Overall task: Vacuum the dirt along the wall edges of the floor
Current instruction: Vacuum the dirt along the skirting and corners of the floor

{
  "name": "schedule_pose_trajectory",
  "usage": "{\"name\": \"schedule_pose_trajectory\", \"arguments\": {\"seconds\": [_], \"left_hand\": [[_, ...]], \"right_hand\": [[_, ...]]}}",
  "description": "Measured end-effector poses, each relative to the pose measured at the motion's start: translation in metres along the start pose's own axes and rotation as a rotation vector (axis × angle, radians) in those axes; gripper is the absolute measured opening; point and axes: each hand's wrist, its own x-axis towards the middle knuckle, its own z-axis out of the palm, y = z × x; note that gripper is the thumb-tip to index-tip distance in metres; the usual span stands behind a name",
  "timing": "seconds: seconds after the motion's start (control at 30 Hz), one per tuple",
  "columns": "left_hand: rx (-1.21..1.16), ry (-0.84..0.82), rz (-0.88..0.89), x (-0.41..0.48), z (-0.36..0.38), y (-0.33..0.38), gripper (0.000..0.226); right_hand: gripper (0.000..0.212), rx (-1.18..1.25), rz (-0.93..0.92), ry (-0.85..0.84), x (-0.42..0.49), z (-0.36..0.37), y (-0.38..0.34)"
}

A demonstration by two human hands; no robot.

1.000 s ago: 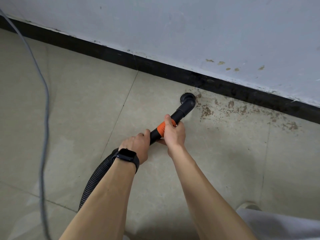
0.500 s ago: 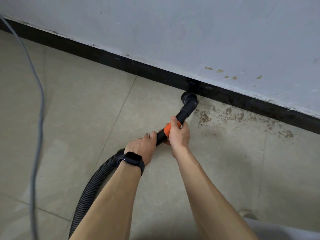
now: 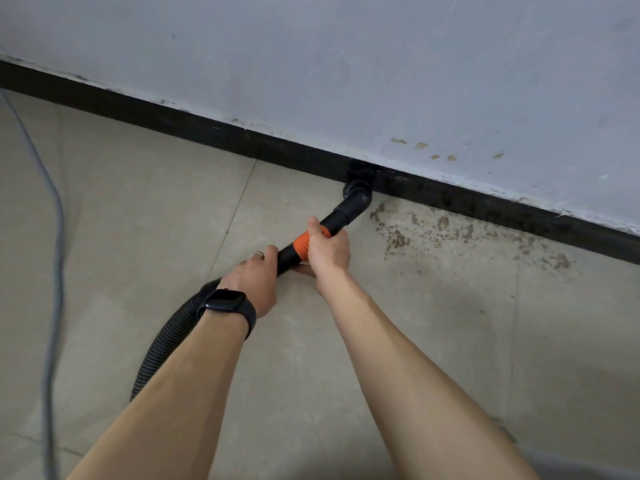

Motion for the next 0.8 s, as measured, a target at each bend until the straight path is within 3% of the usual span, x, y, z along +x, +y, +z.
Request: {"name": "schedule_pose_trajectory", "arguments": {"seconds": [0.27,0.8], "left_hand": [[0.033,-0.021,-0.072,-0.010,-0.001,-0.020,0.032],[0.284,-0.292,0.150,-0.069,-0.001,-0.008,0.039]], "right_hand": [[0.036,0.073,0.099,-0.210,-0.015,0.014,-0.007],[0.043,0.315,0.142,0.029,-0.105,-0.040,0.080]]}}
